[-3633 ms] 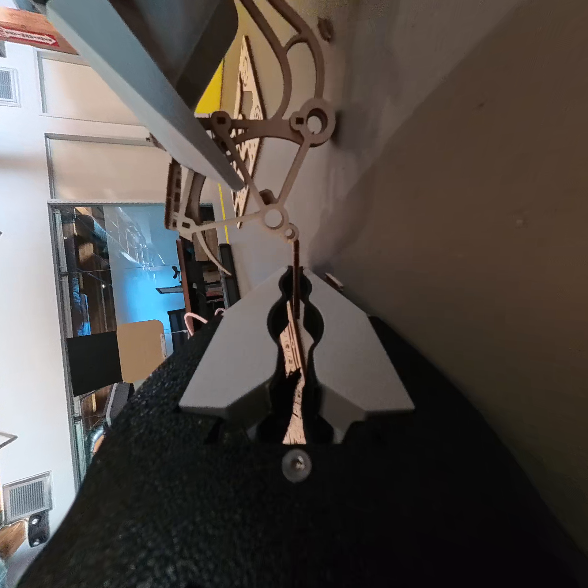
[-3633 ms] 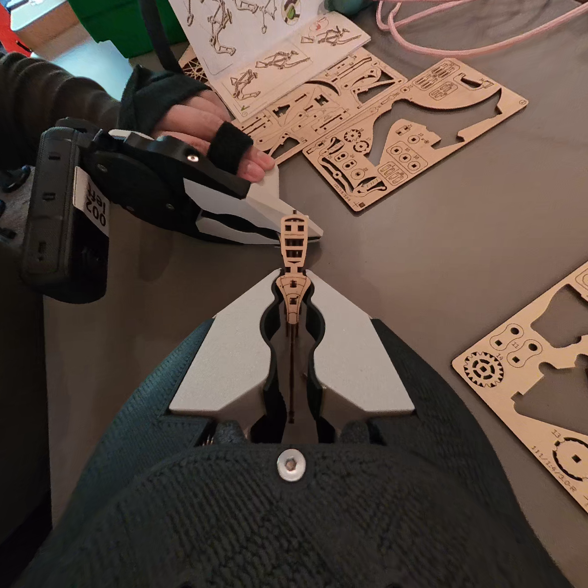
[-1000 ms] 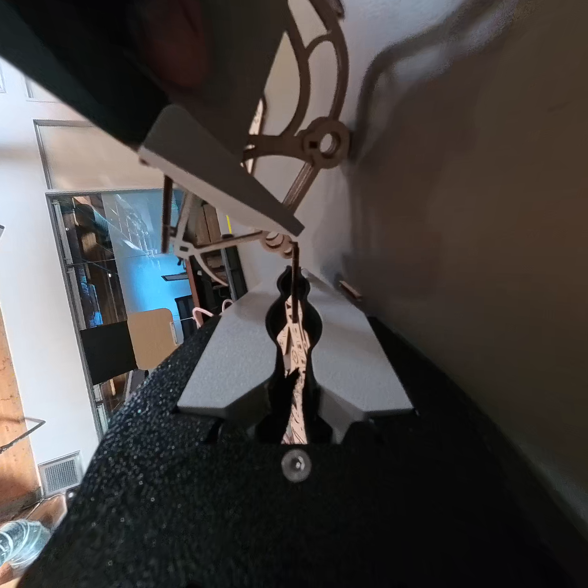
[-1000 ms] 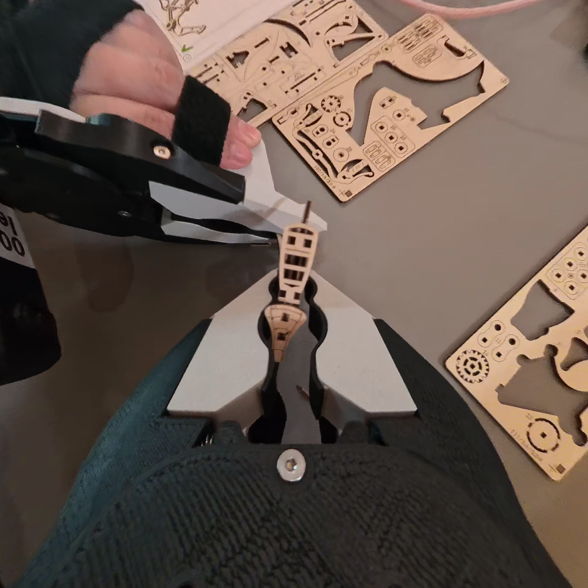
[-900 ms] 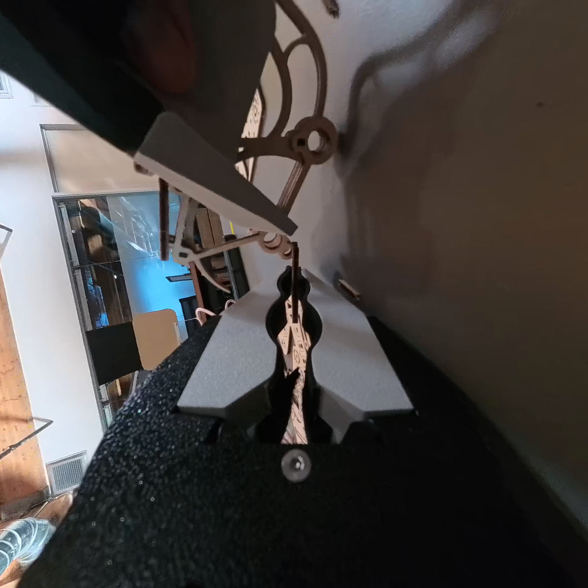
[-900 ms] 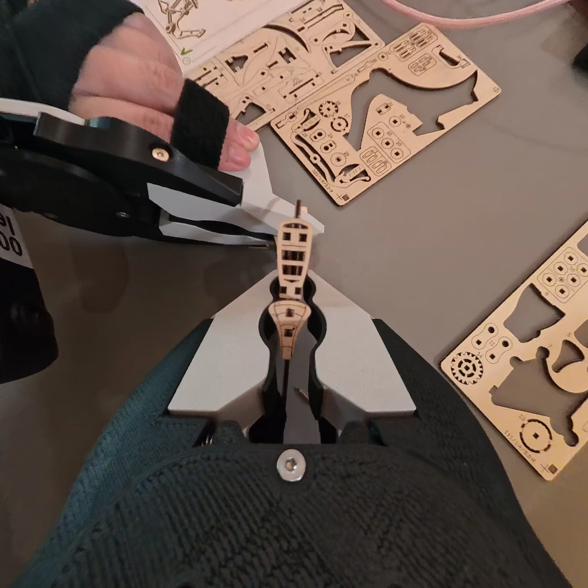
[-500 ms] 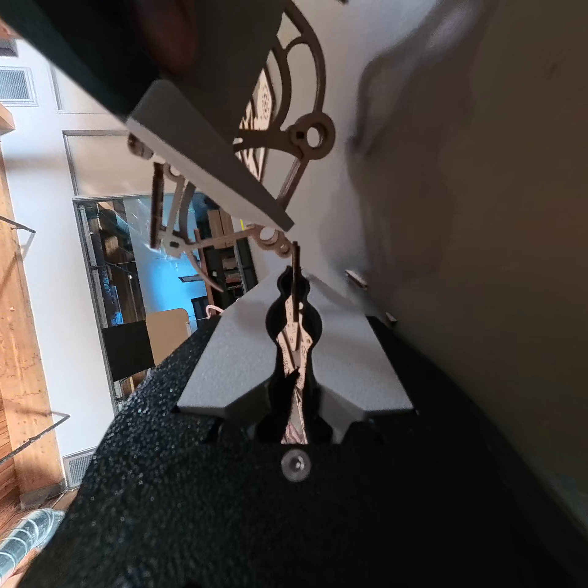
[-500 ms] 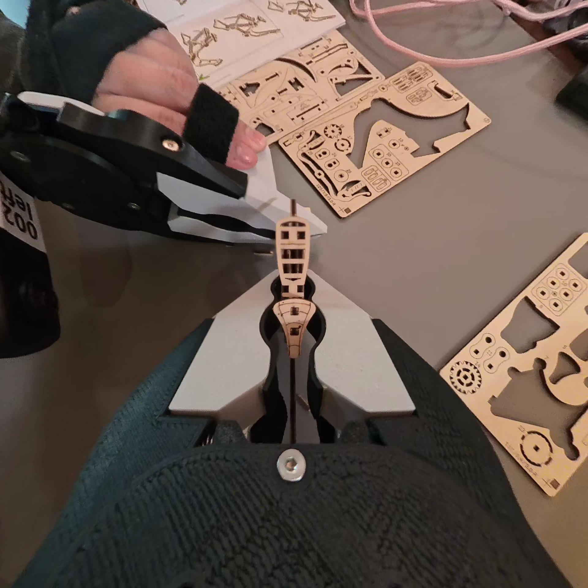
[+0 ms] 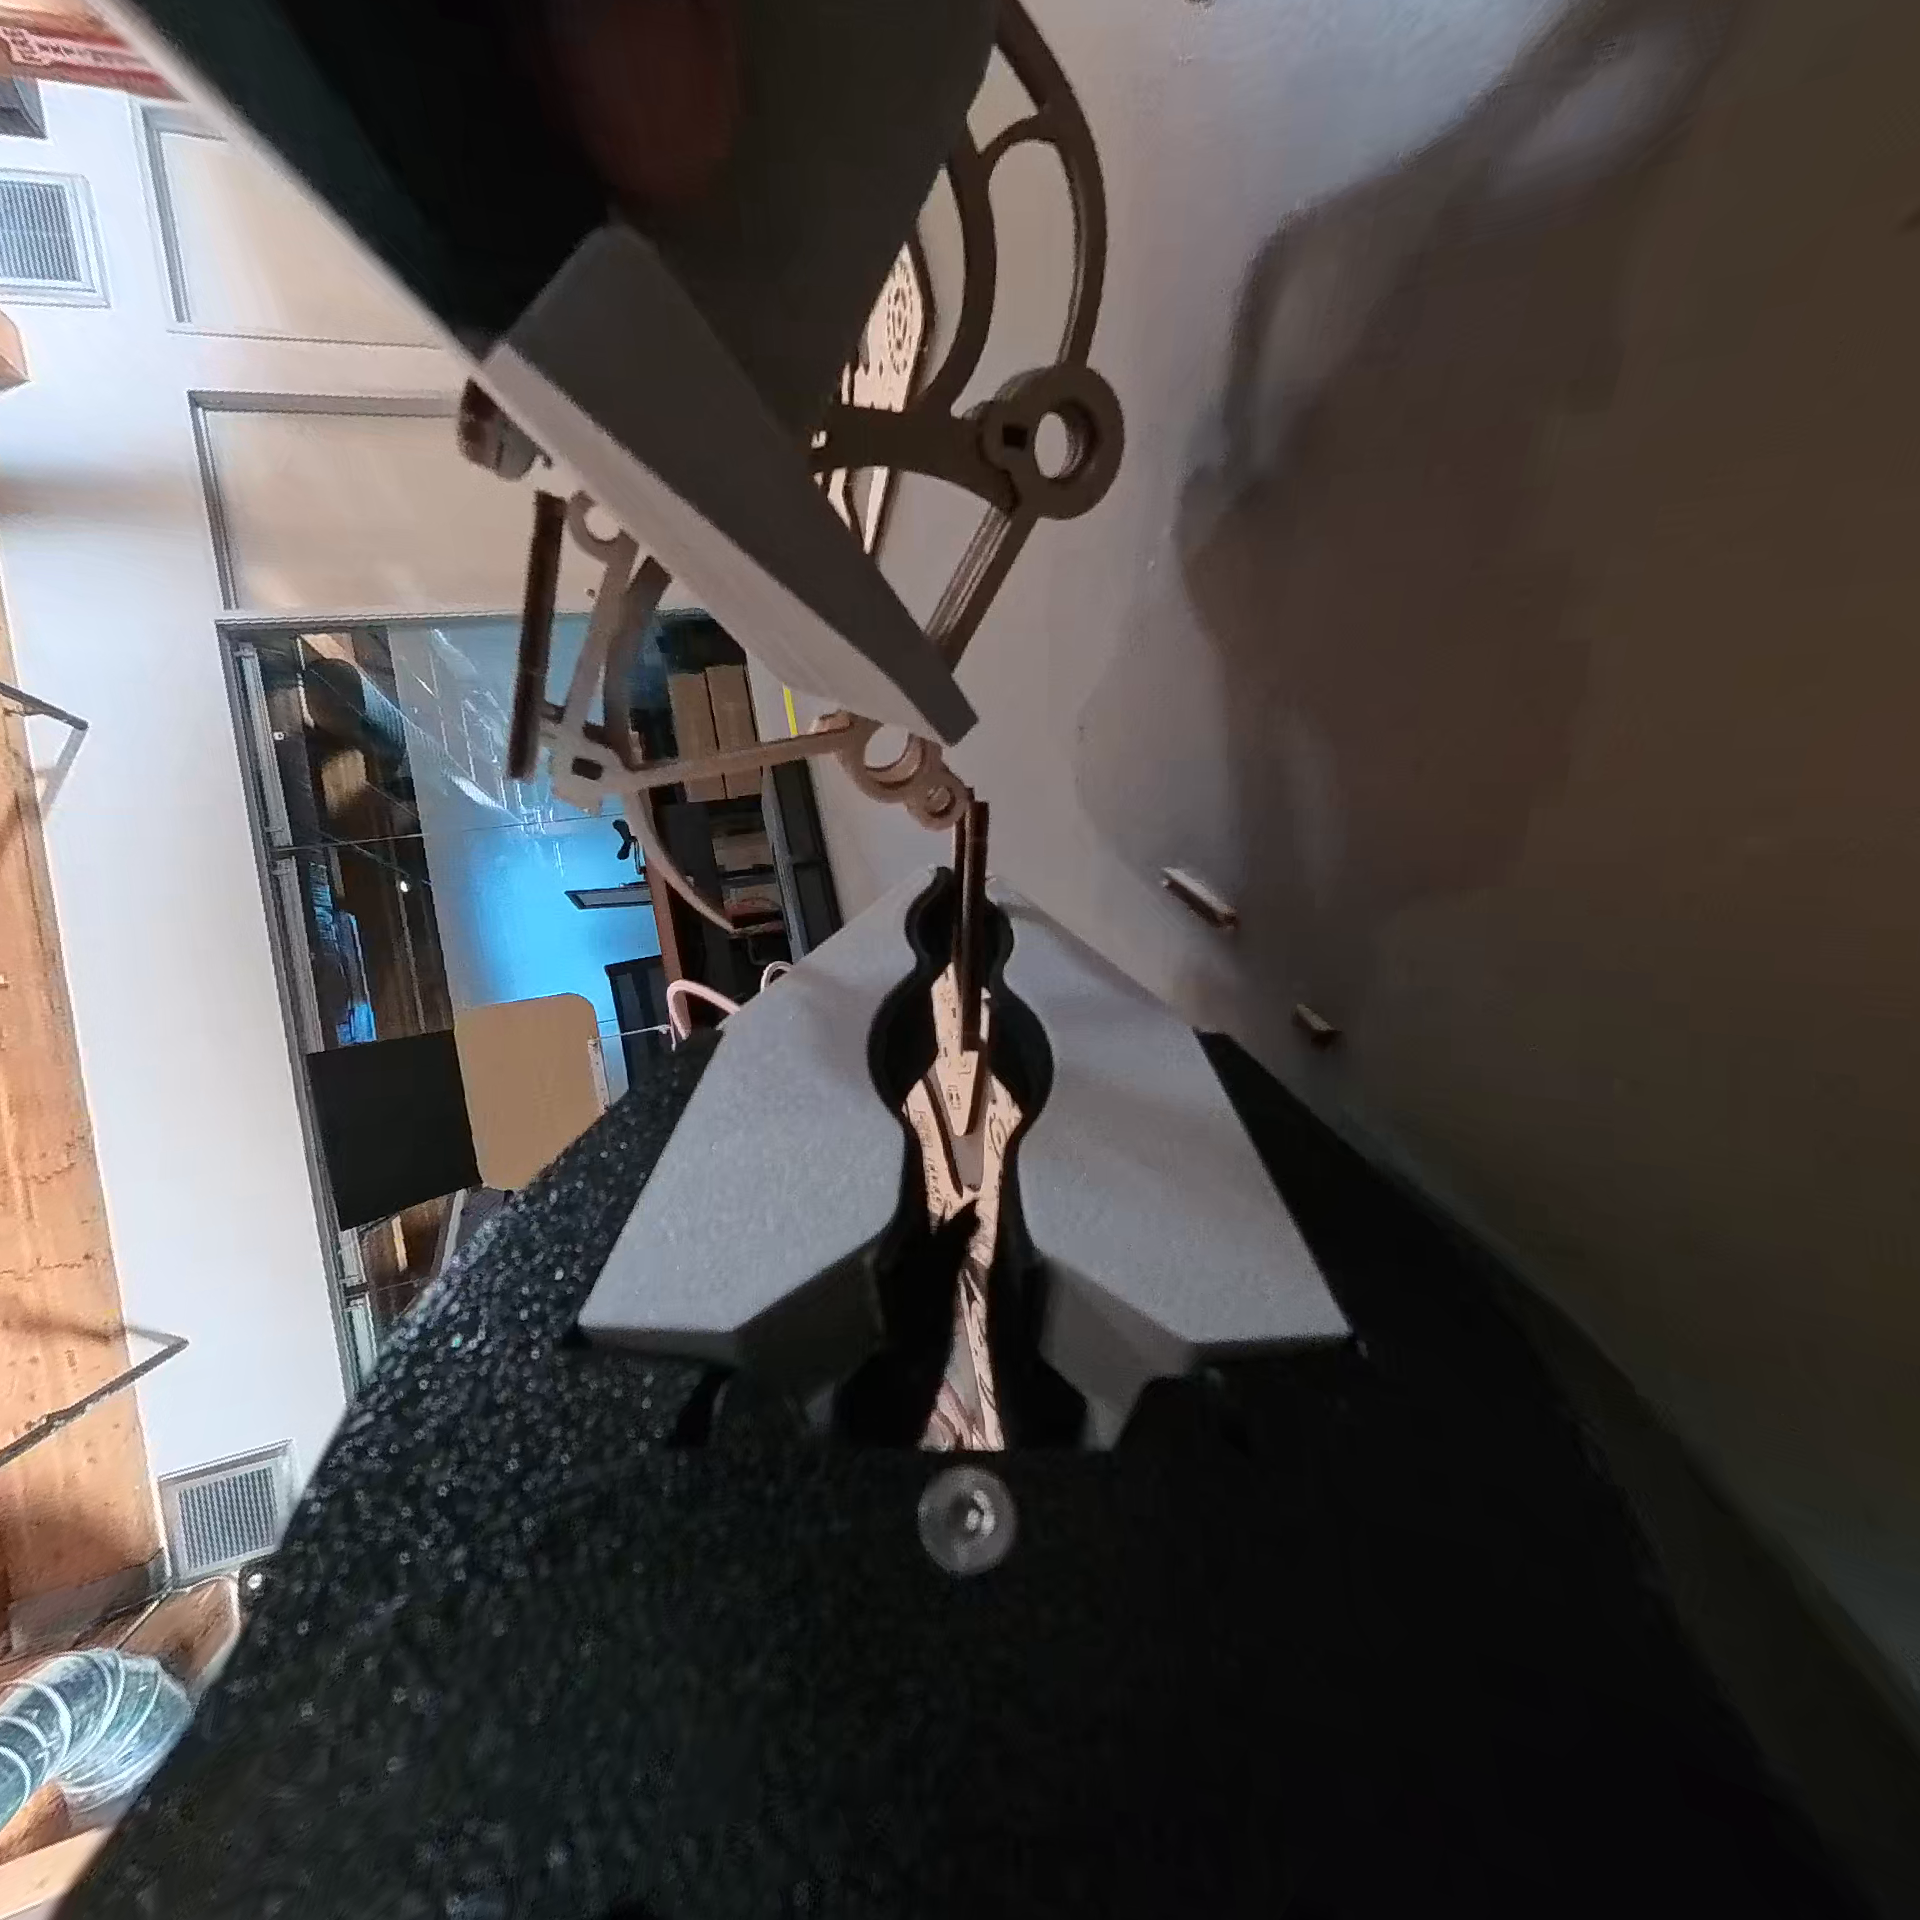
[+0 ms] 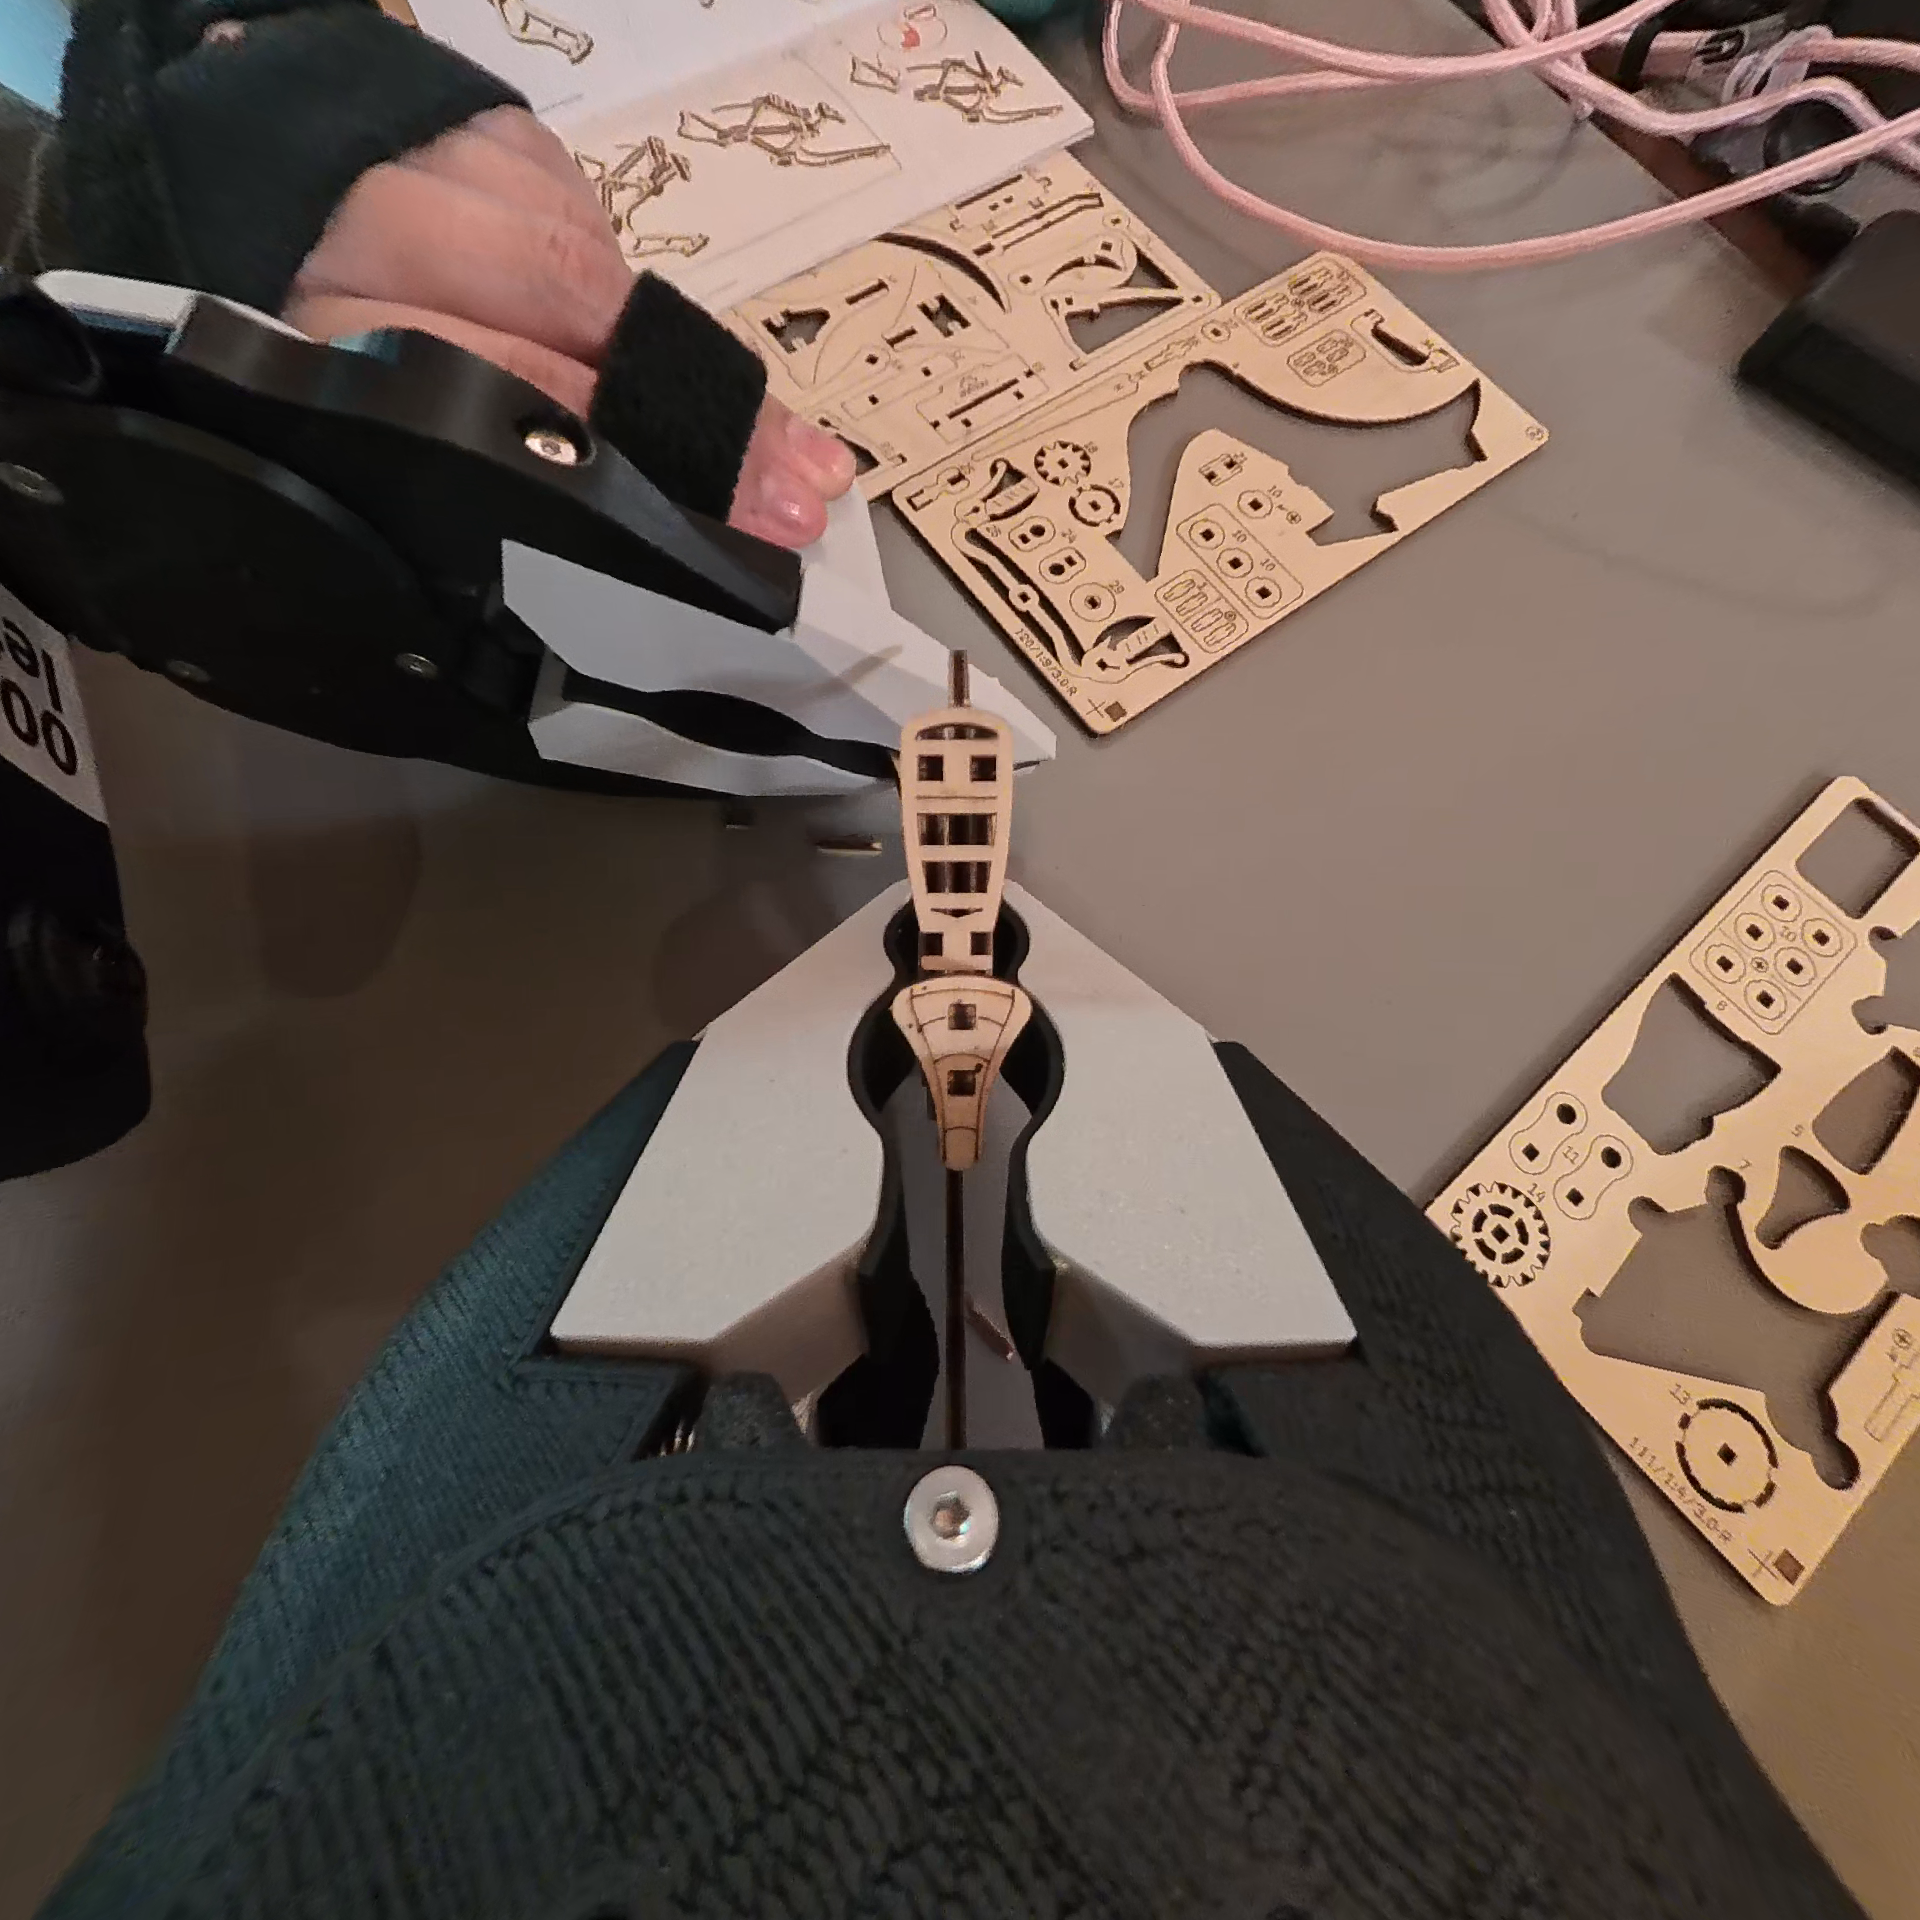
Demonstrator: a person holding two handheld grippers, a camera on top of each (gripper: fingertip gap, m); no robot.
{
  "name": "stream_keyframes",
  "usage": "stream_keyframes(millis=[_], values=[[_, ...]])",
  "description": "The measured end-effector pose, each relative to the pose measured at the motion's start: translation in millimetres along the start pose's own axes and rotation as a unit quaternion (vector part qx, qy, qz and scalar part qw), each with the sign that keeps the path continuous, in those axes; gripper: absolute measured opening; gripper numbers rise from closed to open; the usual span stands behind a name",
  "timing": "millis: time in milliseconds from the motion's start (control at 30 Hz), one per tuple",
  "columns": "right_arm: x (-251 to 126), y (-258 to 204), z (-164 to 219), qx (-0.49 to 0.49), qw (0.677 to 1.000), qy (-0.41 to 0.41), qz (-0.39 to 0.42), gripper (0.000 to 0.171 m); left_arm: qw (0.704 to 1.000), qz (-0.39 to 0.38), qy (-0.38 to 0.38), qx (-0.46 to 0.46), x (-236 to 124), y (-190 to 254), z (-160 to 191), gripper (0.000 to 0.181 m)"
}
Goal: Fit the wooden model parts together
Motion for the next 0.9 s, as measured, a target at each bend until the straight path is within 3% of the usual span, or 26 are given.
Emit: stream_keyframes(millis=[900], values=[[3.0, -2.8, -0.3, -0.019, 1.000, 0.008, 0.018, 0.009, 1.000, 0.001, 0.024, -0.013, -0.9, -1.7, -0.8, 0.000]])
Point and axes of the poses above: each gripper's, where its closed fingertips meet, x out along the fingers, z out of its underside, y = z × x across the jaws, the point moved 7 cm from there along -x, back along the fingers, and after that the axes turned 3 degrees about y, right-handed, at the moved point
